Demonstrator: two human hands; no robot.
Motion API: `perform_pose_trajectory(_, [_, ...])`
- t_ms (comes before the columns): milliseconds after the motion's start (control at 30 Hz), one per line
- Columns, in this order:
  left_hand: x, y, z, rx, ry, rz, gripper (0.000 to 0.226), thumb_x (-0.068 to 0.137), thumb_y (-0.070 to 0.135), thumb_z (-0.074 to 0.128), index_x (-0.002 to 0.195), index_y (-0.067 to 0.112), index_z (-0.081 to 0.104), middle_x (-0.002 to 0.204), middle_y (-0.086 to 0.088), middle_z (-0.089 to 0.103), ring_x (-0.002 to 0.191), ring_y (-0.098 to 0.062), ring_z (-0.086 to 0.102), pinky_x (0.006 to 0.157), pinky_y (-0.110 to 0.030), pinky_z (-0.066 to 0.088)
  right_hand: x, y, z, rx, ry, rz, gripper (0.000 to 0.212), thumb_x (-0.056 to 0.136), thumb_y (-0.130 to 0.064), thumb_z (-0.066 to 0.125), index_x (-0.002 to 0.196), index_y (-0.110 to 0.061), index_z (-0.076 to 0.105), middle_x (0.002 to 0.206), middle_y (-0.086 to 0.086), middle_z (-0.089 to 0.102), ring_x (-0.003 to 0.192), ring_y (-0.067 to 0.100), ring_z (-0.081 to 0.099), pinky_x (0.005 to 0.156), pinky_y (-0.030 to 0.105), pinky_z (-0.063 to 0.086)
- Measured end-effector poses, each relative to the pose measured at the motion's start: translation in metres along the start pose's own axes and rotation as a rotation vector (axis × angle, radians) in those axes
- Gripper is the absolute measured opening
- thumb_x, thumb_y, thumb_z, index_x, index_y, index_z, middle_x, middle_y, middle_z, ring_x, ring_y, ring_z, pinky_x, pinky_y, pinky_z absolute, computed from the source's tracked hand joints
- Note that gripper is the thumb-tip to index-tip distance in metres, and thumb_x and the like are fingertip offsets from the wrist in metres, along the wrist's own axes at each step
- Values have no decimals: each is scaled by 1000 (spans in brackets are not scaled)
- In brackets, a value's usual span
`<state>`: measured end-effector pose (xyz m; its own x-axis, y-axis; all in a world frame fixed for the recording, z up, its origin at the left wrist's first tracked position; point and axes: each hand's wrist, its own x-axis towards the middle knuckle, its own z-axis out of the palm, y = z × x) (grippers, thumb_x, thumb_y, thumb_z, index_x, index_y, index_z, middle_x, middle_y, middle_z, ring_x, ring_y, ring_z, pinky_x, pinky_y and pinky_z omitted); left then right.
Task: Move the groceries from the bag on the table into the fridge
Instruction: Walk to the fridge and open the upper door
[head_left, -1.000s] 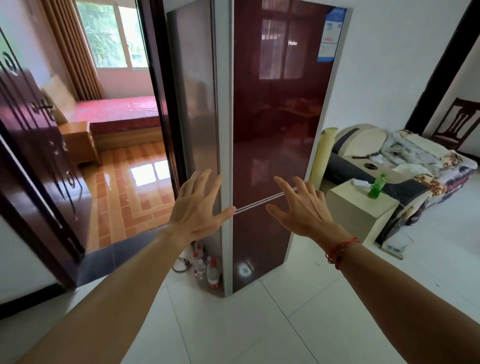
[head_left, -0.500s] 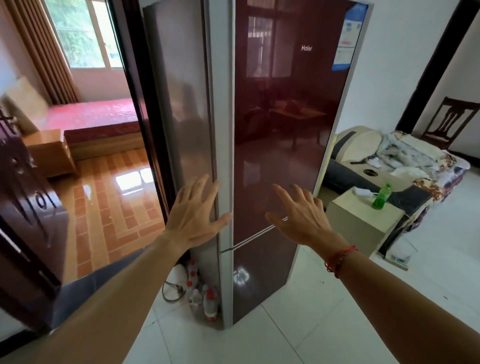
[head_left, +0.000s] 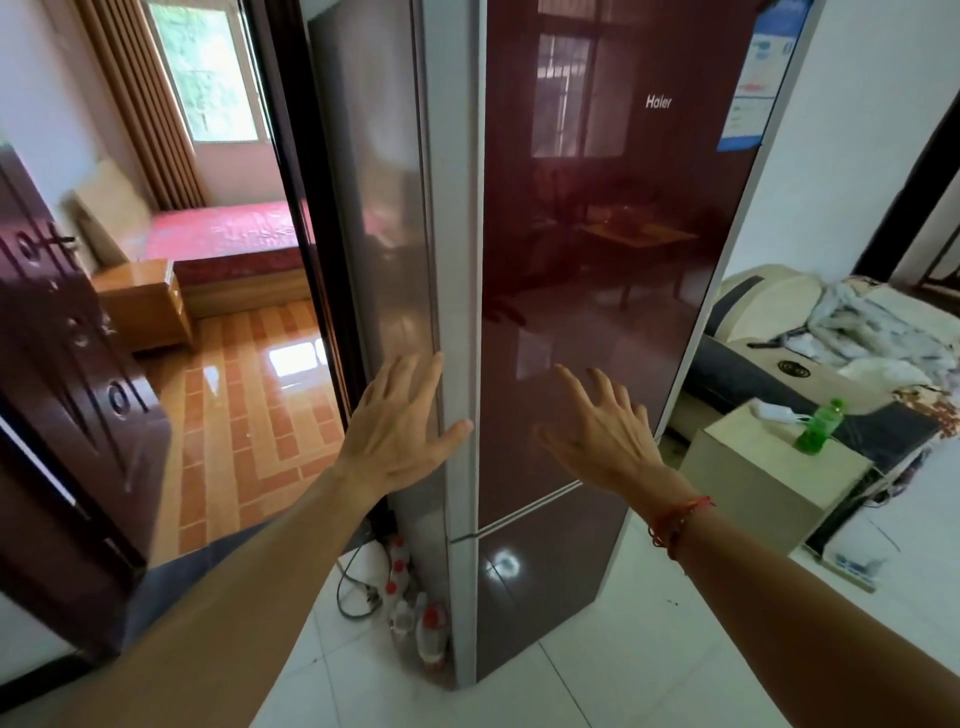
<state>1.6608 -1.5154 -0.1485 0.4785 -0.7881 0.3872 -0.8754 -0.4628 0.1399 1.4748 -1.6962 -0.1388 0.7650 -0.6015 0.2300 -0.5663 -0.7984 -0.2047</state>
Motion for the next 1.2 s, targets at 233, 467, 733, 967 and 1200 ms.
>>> perform_pose_trajectory(233, [58, 11, -3, -526, 125, -224, 79, 87, 75, 35, 146, 24, 26, 151, -3, 35, 135, -24, 43, 108, -49, 42, 25, -13, 8, 100, -12, 1, 84, 92, -66, 49, 158, -41, 4, 167, 10, 10, 149, 34, 21, 112, 54, 32])
perform_pose_trajectory(467, [92, 25, -17, -784, 350, -298, 48, 99, 50, 44, 140, 25, 39, 140, 2, 46, 125, -15, 50, 100, -40, 48, 44, -37, 20, 298, -77, 14, 97, 92, -63, 53, 155, -43, -19, 169, 11, -9, 151, 41, 19, 112, 59, 37])
perform_pose_trajectory(733, [94, 23, -23, -709, 462, -296, 21, 99, 28, 55, 114, 13, 60, 100, 0, 64, 89, -11, 63, 70, -11, 43, 50, -58, 27, 397, -154, -13, 100, 93, -59, 54, 153, -43, -25, 166, 13, -20, 142, 41, 40, 104, 47, 45])
perform_pose_trajectory(967, [91, 24, -23, -710, 468, -326, 27, 99, 25, 56, 120, 9, 60, 106, -4, 65, 98, -16, 64, 83, -23, 50, 49, -61, 26, 422, -157, -11, 99, 94, -56, 55, 153, -43, -23, 166, 12, -20, 151, 36, 24, 110, 45, 40])
perform_pose_trajectory(1200, [71, 37, -29, -708, 451, -213, 25, 97, 23, 59, 120, 13, 59, 102, 7, 61, 92, -4, 60, 71, -6, 43, 30, -63, 26, 413, -159, -25, 110, 95, -53, 58, 146, -35, -37, 161, 17, -31, 149, 38, 28, 115, 49, 38])
